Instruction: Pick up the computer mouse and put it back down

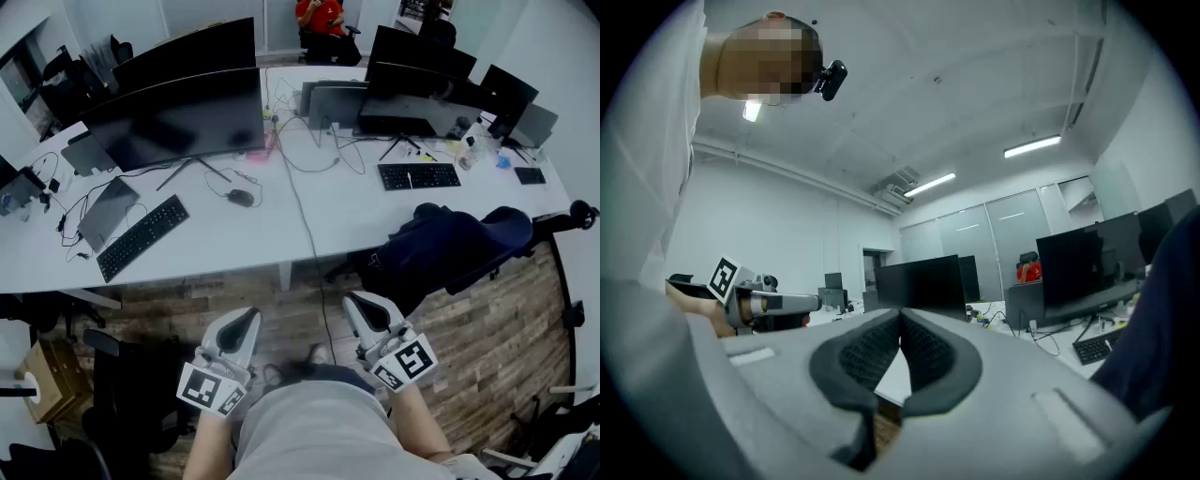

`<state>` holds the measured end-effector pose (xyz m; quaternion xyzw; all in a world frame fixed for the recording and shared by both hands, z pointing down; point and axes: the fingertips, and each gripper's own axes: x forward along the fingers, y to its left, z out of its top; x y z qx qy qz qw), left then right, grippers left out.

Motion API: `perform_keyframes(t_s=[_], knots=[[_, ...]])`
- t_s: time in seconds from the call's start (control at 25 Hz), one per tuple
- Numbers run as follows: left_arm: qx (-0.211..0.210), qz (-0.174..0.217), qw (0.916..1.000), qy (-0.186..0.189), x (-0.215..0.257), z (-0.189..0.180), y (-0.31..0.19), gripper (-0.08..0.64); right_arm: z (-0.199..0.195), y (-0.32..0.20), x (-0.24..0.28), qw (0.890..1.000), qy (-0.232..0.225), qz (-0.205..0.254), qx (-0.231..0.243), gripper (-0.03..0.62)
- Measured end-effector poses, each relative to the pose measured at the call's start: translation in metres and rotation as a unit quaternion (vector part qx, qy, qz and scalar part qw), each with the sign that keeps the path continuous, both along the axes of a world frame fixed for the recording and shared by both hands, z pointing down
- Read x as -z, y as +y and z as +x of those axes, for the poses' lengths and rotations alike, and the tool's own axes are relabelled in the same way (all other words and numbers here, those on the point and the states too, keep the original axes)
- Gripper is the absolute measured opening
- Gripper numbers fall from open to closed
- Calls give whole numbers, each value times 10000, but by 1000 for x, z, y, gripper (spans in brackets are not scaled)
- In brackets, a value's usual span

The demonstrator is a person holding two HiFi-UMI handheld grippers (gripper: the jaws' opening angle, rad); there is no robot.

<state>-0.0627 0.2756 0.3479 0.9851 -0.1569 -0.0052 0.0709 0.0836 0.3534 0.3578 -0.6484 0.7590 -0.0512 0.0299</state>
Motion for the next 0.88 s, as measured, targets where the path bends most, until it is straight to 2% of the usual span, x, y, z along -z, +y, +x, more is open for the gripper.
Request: perform_keyframes(t_s=[0.4, 0.56, 0.88], knots=[[-20, 39, 9997, -225, -10, 66, 7, 18, 60, 5, -6, 10000, -70, 51, -9, 3], [55, 24, 9993, -367, -18, 94, 9, 17, 85, 5, -6, 9997, -53, 213, 94, 3], [245, -224, 9968, -725, -42, 123, -5, 17, 124, -14, -19, 9990, -421, 120, 100, 3]])
